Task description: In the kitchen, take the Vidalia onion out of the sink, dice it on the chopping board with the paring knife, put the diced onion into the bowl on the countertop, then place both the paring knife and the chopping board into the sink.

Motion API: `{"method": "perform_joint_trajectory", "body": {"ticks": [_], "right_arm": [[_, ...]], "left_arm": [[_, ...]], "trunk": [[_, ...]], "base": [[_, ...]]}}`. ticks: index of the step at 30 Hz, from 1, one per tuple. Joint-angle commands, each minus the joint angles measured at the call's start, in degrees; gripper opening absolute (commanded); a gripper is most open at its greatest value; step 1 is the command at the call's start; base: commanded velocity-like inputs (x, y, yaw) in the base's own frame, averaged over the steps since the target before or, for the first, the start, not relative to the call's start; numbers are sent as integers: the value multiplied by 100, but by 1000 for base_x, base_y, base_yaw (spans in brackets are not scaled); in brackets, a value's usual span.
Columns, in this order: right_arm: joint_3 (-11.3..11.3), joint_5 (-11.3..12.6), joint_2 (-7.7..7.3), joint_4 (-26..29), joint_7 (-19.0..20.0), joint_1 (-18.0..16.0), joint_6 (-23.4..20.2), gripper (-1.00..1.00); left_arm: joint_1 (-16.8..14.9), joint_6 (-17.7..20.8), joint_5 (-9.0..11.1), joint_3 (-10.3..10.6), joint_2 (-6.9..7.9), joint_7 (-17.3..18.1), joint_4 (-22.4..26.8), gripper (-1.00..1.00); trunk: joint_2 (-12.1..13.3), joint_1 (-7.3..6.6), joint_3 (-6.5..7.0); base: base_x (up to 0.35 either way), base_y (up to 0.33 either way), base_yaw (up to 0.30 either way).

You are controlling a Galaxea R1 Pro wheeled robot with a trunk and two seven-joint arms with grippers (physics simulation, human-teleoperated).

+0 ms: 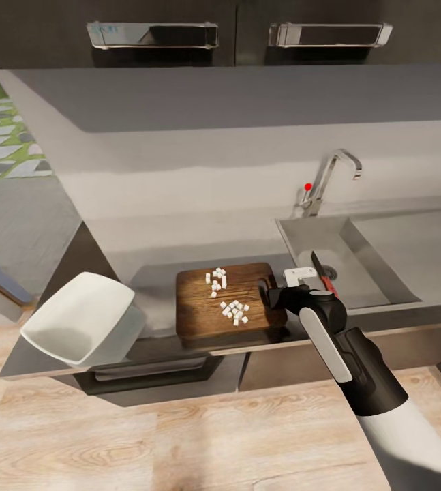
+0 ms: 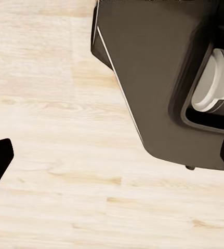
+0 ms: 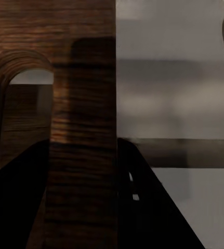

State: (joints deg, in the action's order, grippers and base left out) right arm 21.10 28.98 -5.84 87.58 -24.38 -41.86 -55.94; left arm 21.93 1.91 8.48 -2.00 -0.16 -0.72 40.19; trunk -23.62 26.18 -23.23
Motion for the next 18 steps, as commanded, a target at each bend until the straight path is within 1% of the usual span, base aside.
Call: {"method": "perform_joint_trajectory", "body": {"ticks": [1, 18], "right_arm": [[13, 55, -5, 5, -58, -6, -14, -100], [10, 46, -5, 5, -75, -6, -23, -100]], "left_arm": [[4, 20, 57, -2, -1, -8, 15, 100], [4, 20, 57, -2, -2, -8, 12, 100]], "trunk": [[-10, 4, 1], [-10, 4, 158]], "base": [[0, 12, 0], [0, 1, 0]]}}
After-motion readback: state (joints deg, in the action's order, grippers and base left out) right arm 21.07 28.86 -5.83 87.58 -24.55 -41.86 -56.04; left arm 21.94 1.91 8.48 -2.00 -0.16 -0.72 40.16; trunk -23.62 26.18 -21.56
